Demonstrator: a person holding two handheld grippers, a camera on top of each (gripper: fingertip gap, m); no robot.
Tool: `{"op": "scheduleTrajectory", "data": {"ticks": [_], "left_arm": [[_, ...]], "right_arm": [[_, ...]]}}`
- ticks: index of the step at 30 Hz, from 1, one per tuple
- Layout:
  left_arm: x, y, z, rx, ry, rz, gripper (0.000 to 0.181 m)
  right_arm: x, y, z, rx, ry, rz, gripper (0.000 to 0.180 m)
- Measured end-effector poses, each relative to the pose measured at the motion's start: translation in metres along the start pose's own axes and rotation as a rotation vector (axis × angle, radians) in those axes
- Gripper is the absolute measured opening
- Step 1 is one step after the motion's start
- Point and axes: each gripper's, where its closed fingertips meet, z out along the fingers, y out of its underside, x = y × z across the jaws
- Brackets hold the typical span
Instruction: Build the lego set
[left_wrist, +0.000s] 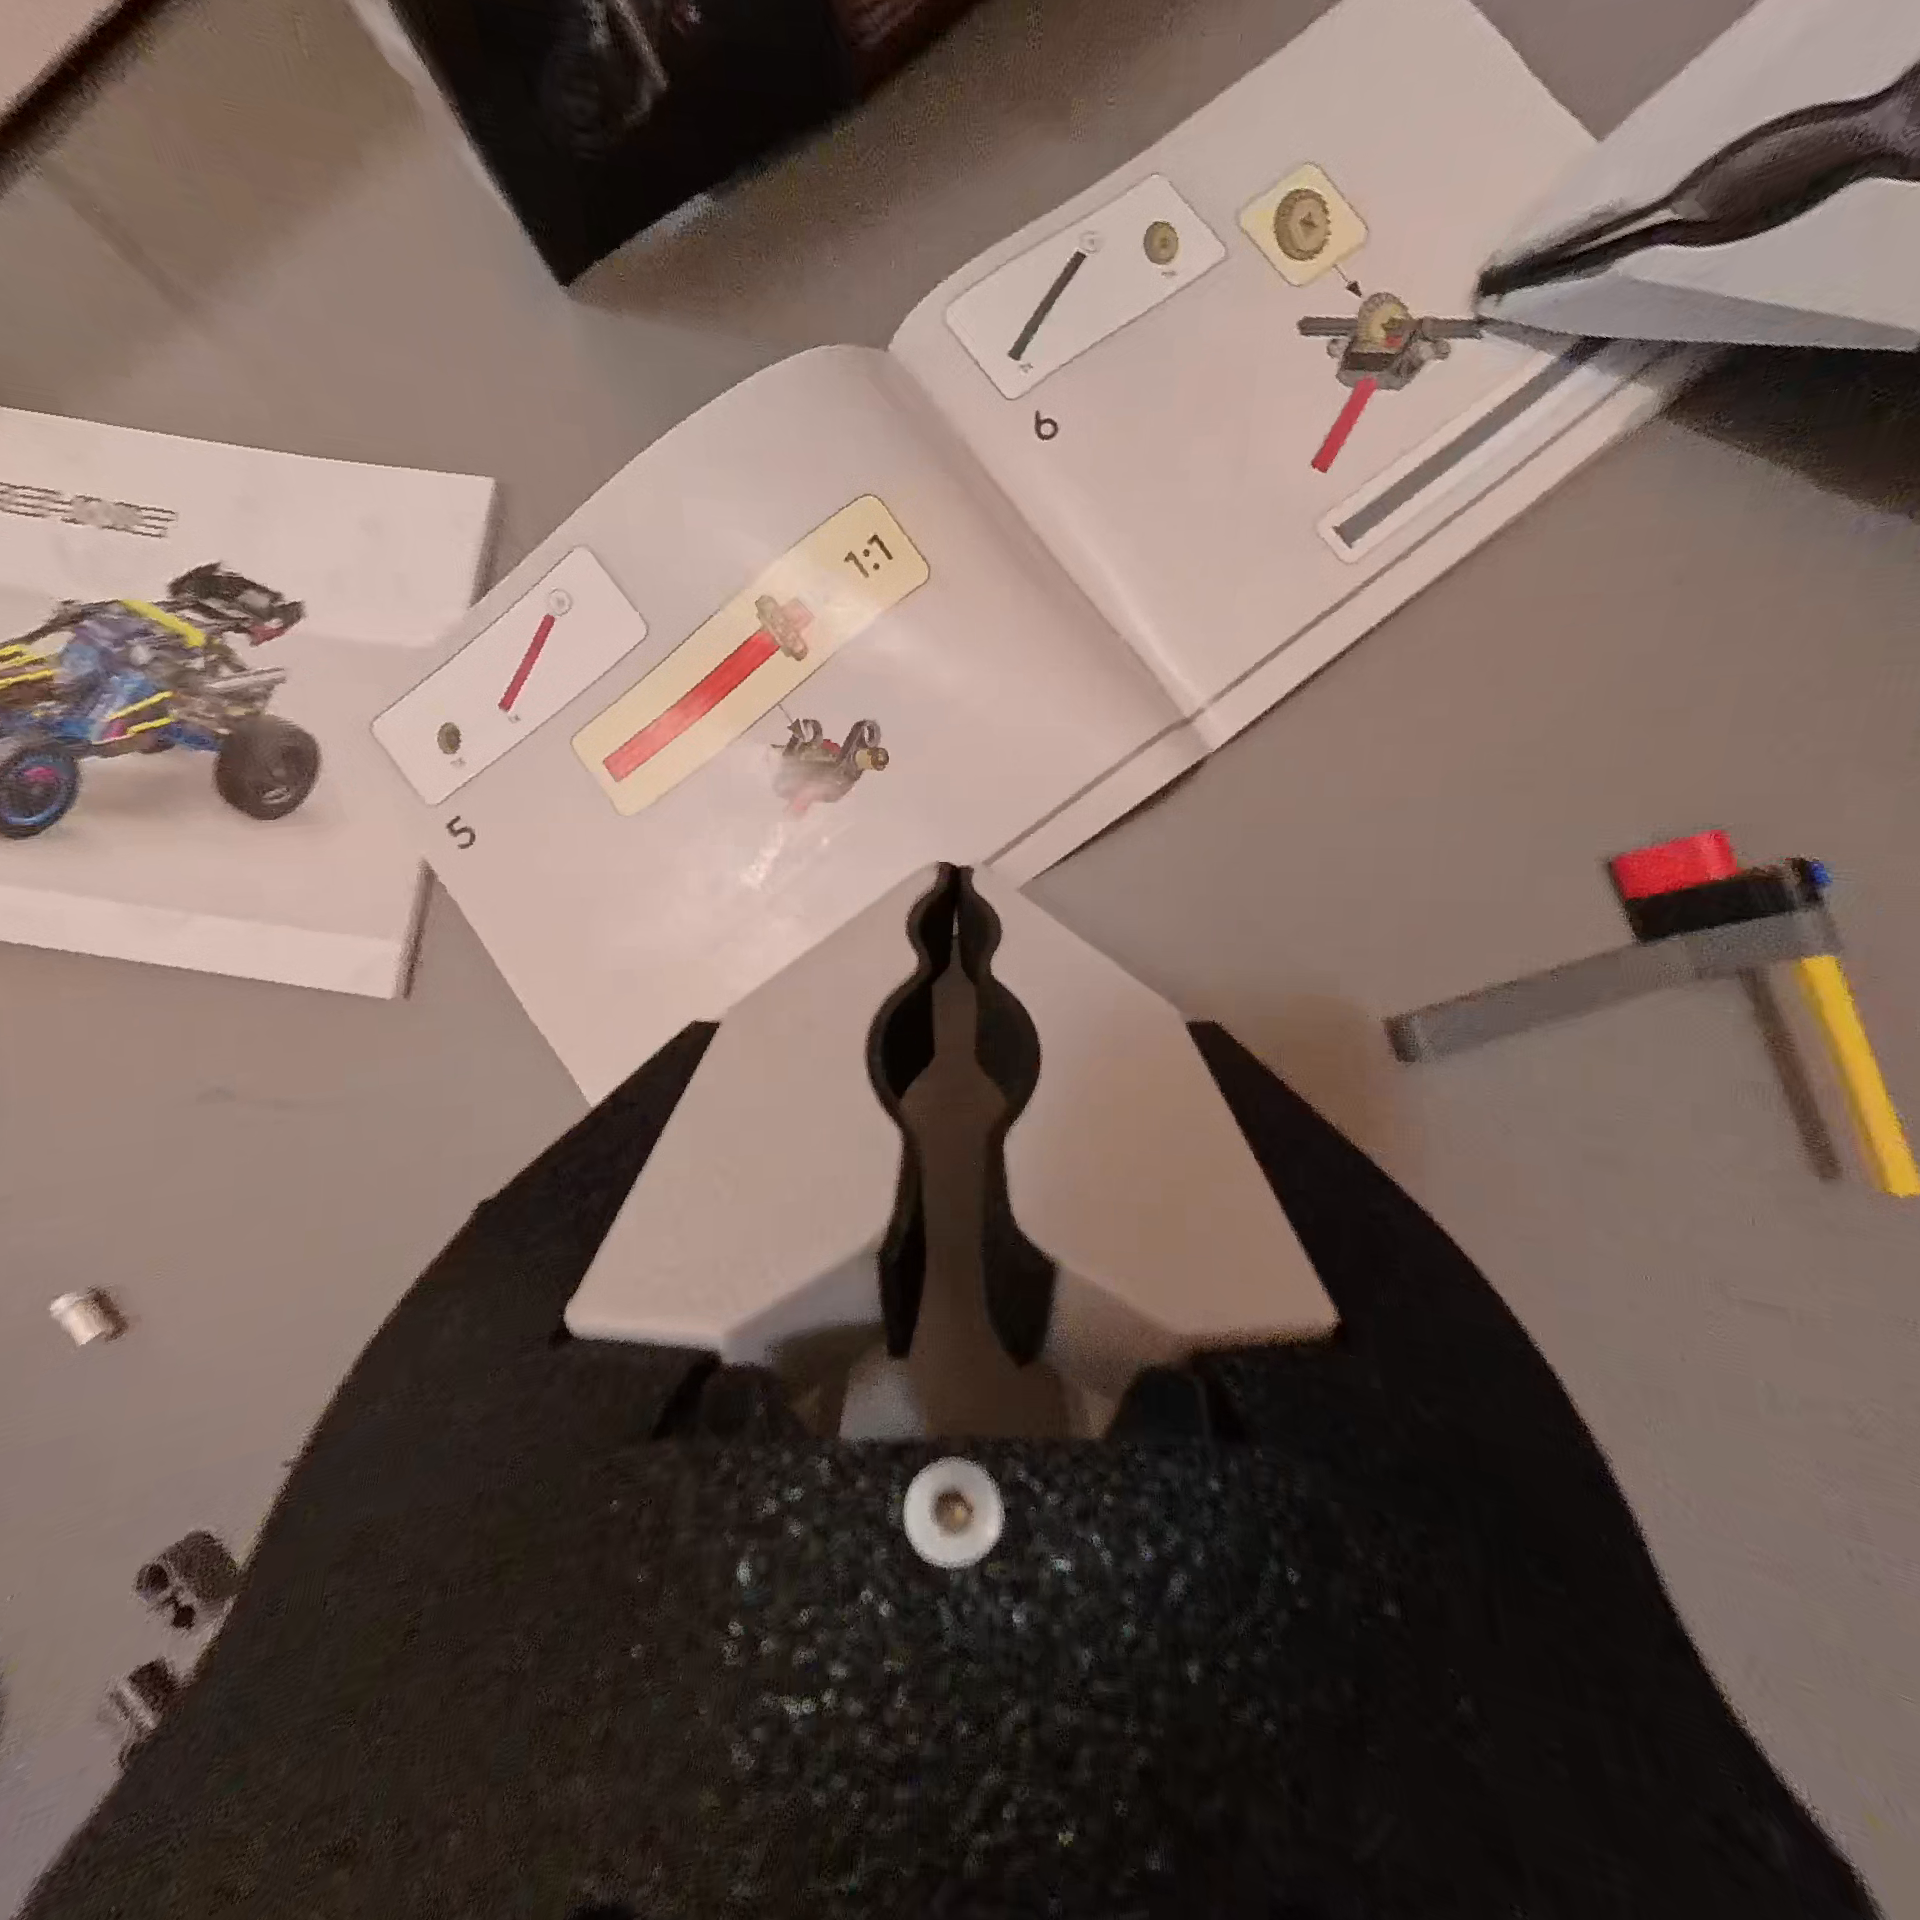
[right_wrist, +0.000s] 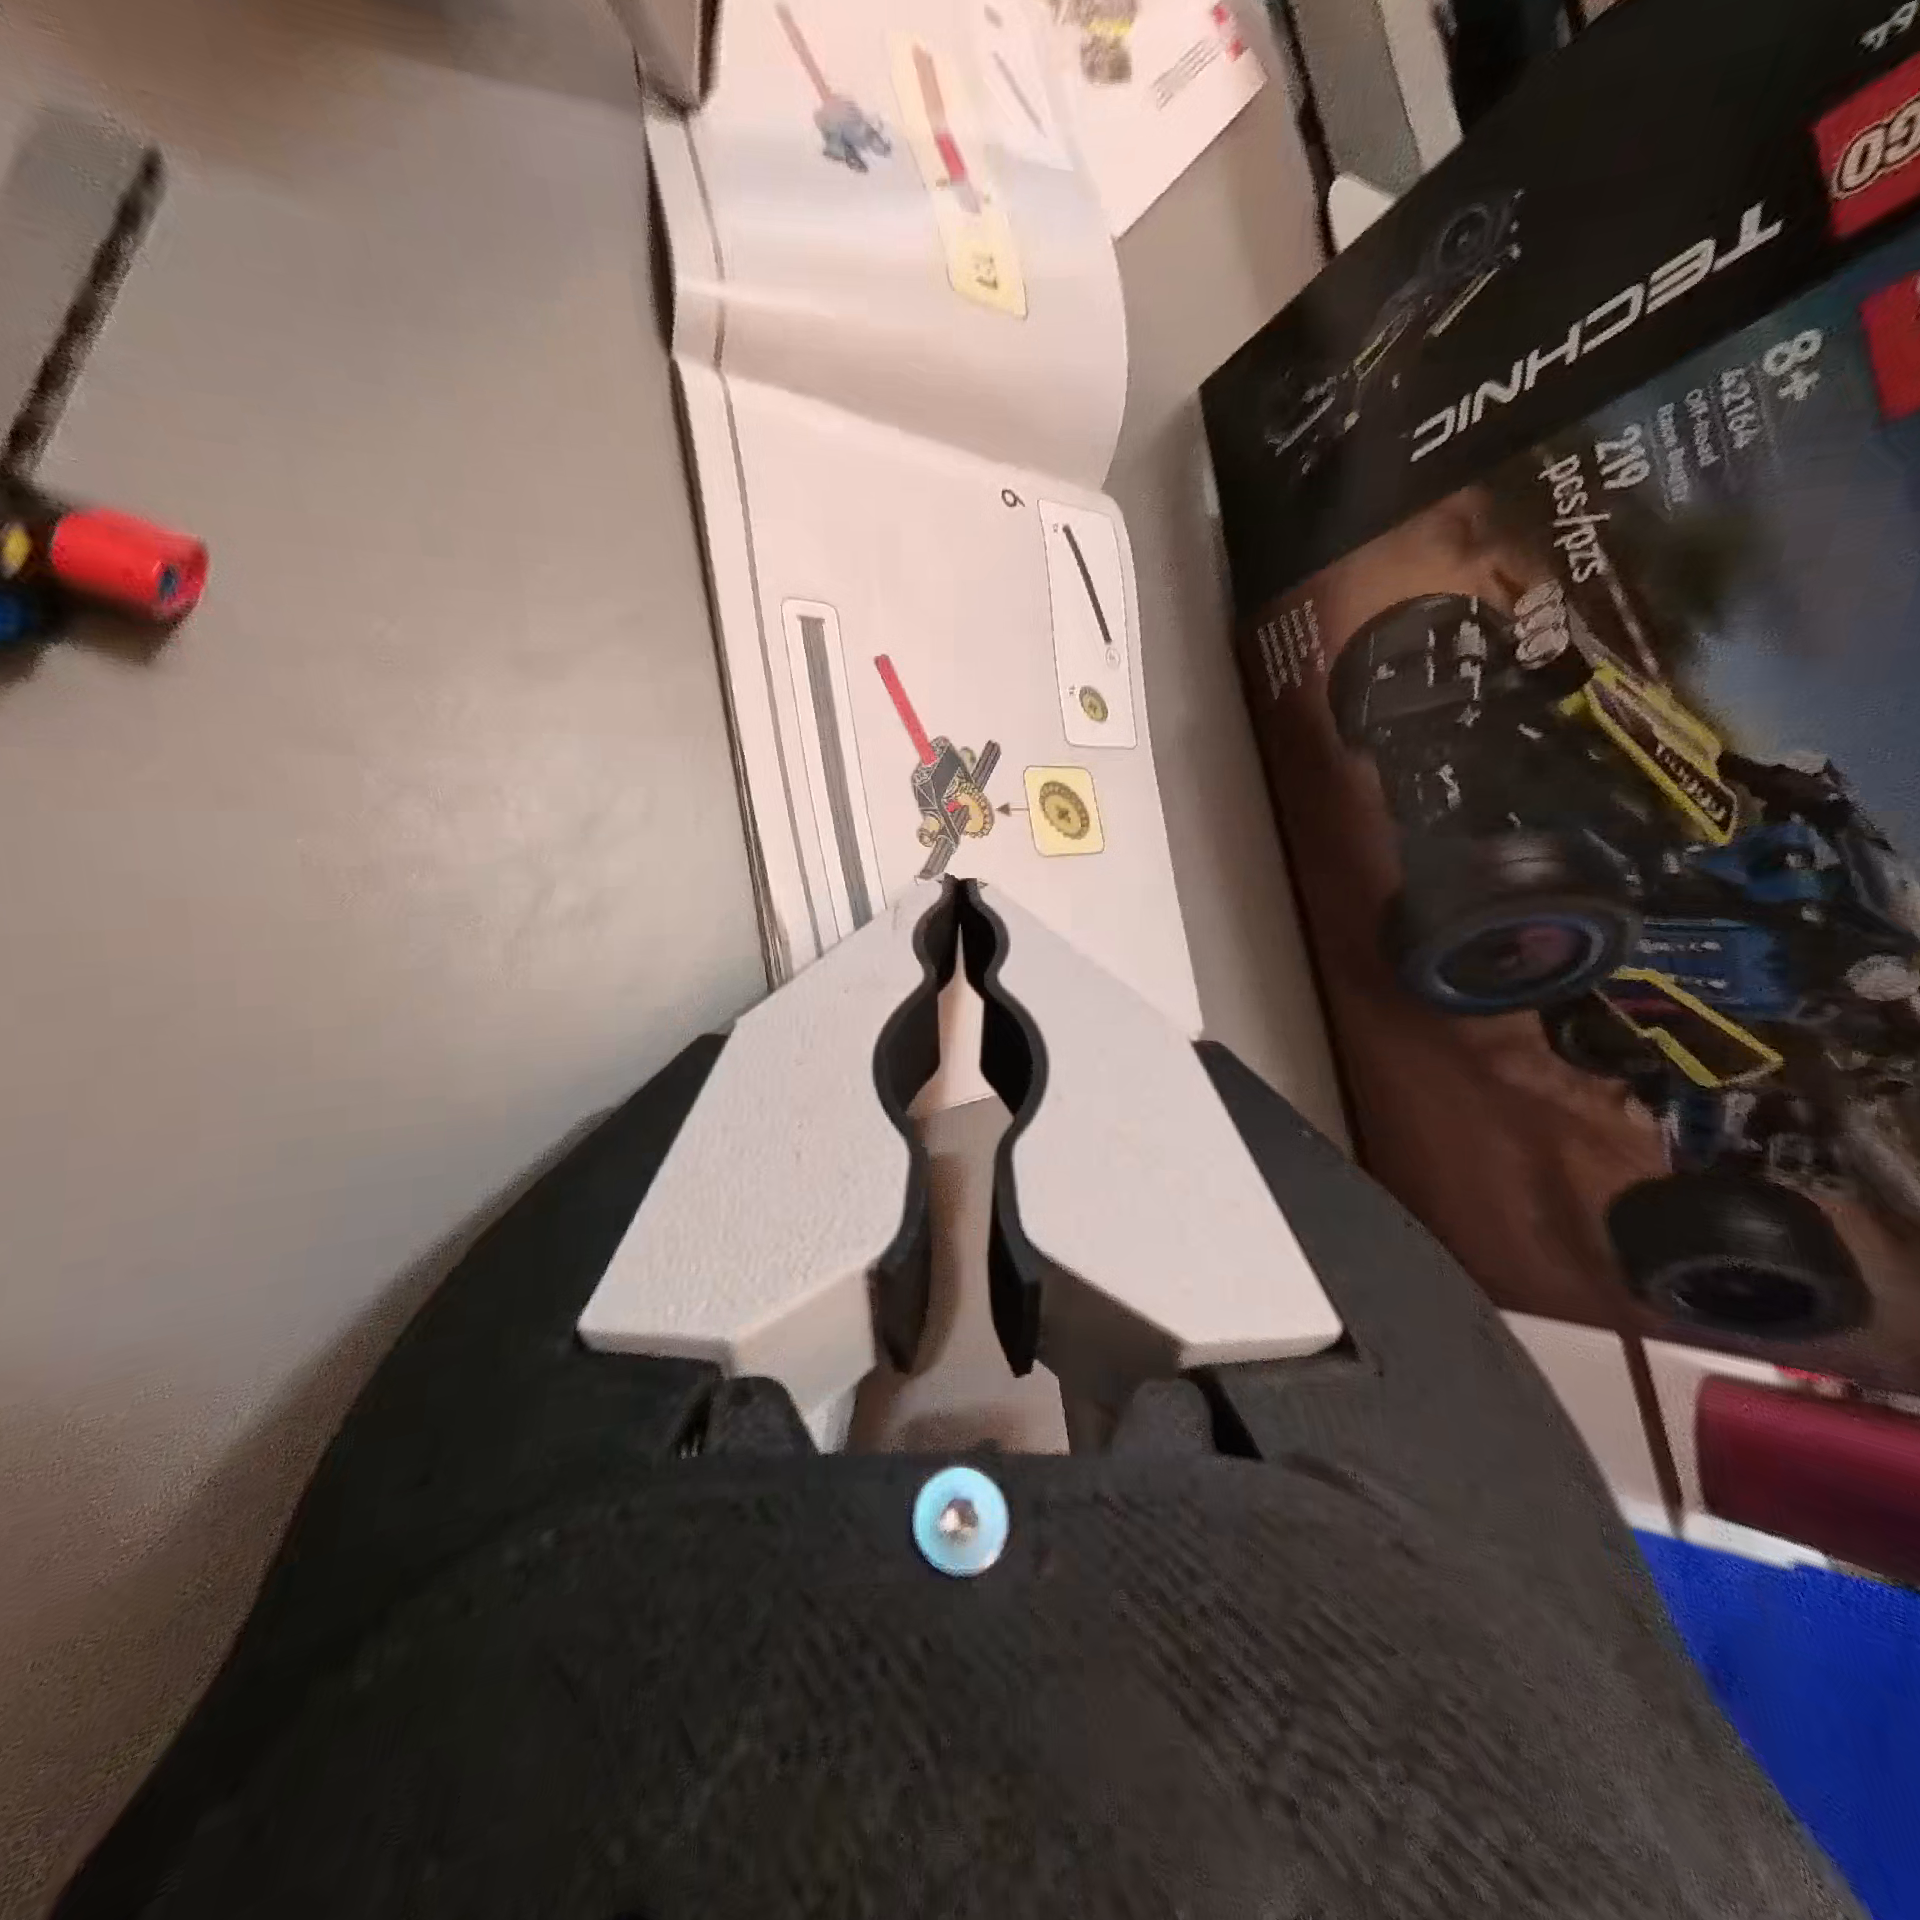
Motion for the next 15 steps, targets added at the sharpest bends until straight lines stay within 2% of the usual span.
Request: {"op": "scheduleTrajectory", "data": {"ticks": [3,9,12,14,15], "left_arm": [[0.021,0.003,-0.004,-0.004,0.086,0.011,0.002],[0.018,-0.021,-0.012,0.145,0.03,0.008,0.002],[0.014,-0.013,0.0,0.094,0.029,-0.011,0.002],[0.015,-0.008,0.004,0.076,0.033,-0.02,0.002],[0.016,-0.007,0.004,0.075,0.033,-0.024,0.002]], "right_arm": [[-0.004,0.014,-0.016,-0.053,-0.018,0.033,0.0],[-0.008,0.037,-0.042,-0.105,-0.034,0.078,0.0],[0.001,0.045,-0.047,-0.146,-0.013,0.044,0.0],[0.017,0.025,-0.045,-0.066,0.058,0.069,0.0],[0.017,0.008,-0.04,0.004,0.039,0.109,0.0]]}}
